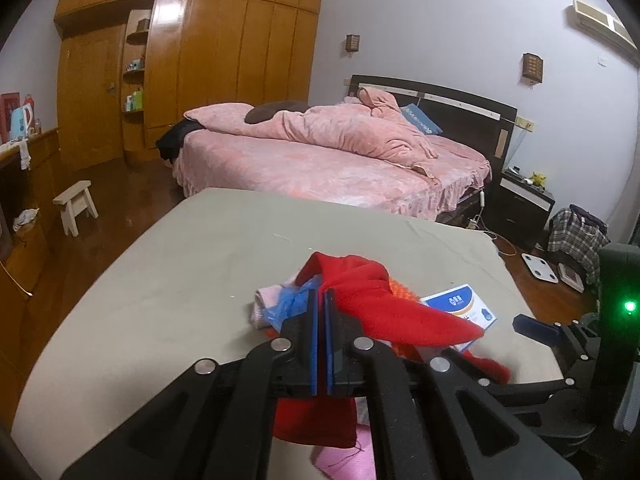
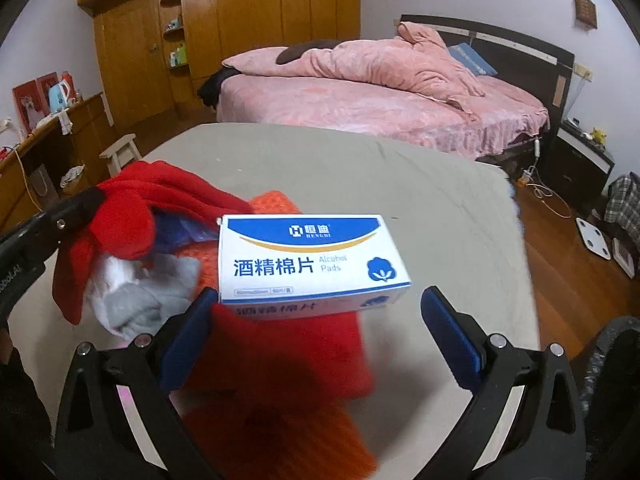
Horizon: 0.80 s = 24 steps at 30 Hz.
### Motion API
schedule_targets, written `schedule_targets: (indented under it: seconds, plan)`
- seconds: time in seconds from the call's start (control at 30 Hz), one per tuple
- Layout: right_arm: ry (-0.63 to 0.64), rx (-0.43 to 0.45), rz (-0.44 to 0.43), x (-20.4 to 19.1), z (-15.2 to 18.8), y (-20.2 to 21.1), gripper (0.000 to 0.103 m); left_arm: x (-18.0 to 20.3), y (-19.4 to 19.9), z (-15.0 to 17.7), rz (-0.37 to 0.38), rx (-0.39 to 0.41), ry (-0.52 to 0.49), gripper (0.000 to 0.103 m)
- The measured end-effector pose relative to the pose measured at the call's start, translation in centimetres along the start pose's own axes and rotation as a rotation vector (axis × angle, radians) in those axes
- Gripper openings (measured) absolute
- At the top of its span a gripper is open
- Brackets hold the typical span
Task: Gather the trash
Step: 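Grasp the blue plastic bag with the left tool while the right grasps the alcohol pad box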
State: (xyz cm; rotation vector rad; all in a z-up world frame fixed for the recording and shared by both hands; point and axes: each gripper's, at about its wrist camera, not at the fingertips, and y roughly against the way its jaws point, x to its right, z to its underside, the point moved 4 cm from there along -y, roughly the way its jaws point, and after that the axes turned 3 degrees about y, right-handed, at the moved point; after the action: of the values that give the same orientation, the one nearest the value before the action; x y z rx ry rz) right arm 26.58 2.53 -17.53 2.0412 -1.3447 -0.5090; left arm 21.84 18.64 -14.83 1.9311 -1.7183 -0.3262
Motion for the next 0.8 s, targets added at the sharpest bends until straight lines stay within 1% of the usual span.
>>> schedule_targets:
  seconds: [0.13,0.23,0.4,0.53,0.63,0.73,0.8]
  plan:
    - [0.008,-0.026,0.07,2.3,0.6,0.1,0.098,0.8,-0.3,0.0,0.022,-0.005,-0.001,0.003]
    - [-0.021,-0.053,0.142,4.7,1.0,0.3,0.098,1.6,-0.6,0.0,0.038,-0.01,-0.006,0.003]
    - [-0.075,-0.067,0.21,7.4,1.6,0.7,0.098,2.6,-1.0,0.2,0.05,-0.016,-0.011,0.003]
    - [-0.149,-0.029,0.14,7.6,1.5,1.2,0.098,2.8,-1.2,0.3,0.053,-0.02,-0.012,0.003]
    - [-0.151,-0.018,0.092,6.5,0.9,0.2,0.098,2.9,-1.2,0.3,0.051,-0.019,-0.009,0.003]
    - [-0.14,-0.016,0.077,5.3,0.1,-1.0,0.098,2.6,-1.3,0.3,0.046,-0.018,-0.008,0.003]
    - [-0.122,-0.027,0.095,4.7,-0.3,-1.9,0.098,2.5,-1.5,0.3,0.043,-0.019,-0.005,0.003]
